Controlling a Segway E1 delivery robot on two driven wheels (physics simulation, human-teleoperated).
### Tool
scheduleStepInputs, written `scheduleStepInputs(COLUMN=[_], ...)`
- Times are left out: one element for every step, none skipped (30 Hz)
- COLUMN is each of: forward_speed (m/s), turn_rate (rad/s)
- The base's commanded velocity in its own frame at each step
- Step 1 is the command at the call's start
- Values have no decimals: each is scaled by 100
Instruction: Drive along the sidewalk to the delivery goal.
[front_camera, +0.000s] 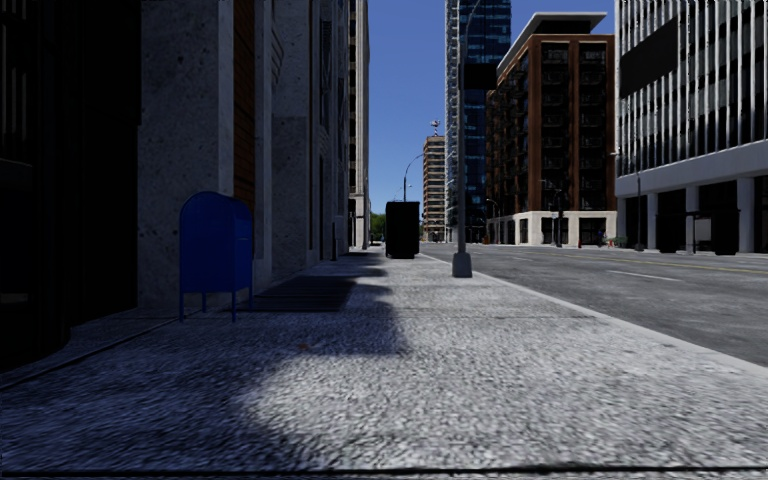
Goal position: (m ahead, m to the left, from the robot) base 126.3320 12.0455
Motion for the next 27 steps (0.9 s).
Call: scheduleStepInputs(forward_speed=[160,160,160,160,160,160,160,160,160,160,160,160,160,160,160,160,160,160,160,160,160,160,160,160,160,160,160], turn_rate=[0,0,0,0,0,0,0,0,0,0,0,0,0,0,0,0,0,0,0,0,0,0,0,0,0,0,0])
